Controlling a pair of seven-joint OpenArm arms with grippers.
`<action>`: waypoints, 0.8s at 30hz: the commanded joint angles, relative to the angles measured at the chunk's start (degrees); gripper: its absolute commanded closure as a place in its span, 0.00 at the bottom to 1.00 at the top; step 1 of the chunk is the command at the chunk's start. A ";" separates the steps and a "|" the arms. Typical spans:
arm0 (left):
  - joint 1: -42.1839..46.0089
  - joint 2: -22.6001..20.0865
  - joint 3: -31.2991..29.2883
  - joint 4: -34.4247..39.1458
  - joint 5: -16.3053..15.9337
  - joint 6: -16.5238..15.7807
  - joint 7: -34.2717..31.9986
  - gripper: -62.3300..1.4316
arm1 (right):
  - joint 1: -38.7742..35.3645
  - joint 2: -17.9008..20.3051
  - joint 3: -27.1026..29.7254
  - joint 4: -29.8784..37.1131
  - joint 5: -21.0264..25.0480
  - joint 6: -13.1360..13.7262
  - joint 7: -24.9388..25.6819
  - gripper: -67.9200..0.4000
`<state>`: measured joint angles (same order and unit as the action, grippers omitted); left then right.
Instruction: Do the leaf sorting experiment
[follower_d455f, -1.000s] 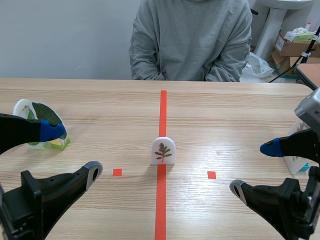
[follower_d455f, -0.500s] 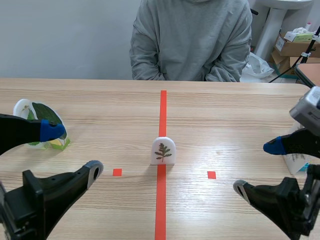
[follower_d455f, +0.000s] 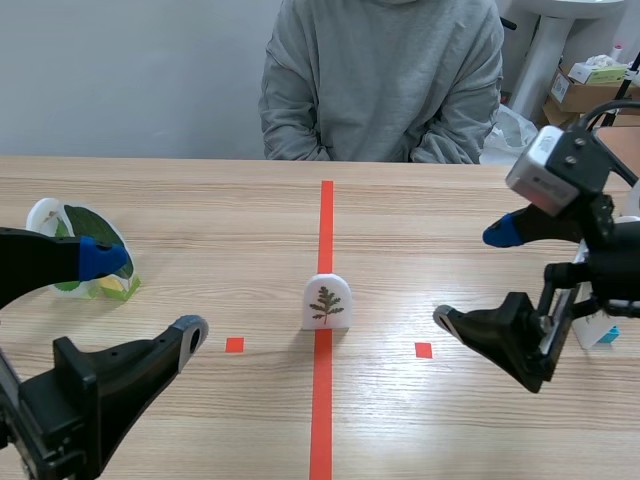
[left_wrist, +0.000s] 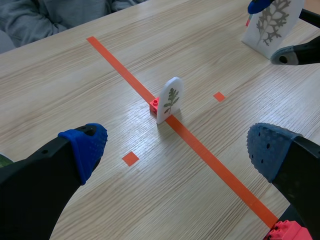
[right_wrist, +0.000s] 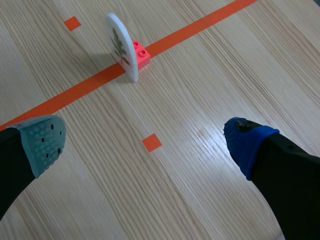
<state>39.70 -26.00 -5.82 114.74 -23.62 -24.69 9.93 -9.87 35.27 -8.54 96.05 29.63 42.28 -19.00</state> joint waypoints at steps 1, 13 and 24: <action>0.55 0.44 -0.11 0.07 -0.48 0.09 -1.14 0.04 | 2.75 0.57 -1.49 -1.42 -0.76 0.44 1.77 0.00; 0.42 0.44 -0.22 0.07 2.05 0.48 -2.45 0.04 | 18.03 -1.92 -15.58 -15.10 -10.75 0.44 9.22 0.00; 0.42 0.44 -0.22 0.07 2.03 1.22 -2.45 0.04 | 26.93 -8.37 -25.27 -25.59 -16.70 0.44 14.56 0.00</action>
<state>39.68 -26.00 -5.82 114.74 -21.04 -23.62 8.36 15.73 26.70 -33.87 69.80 12.80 42.26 -5.26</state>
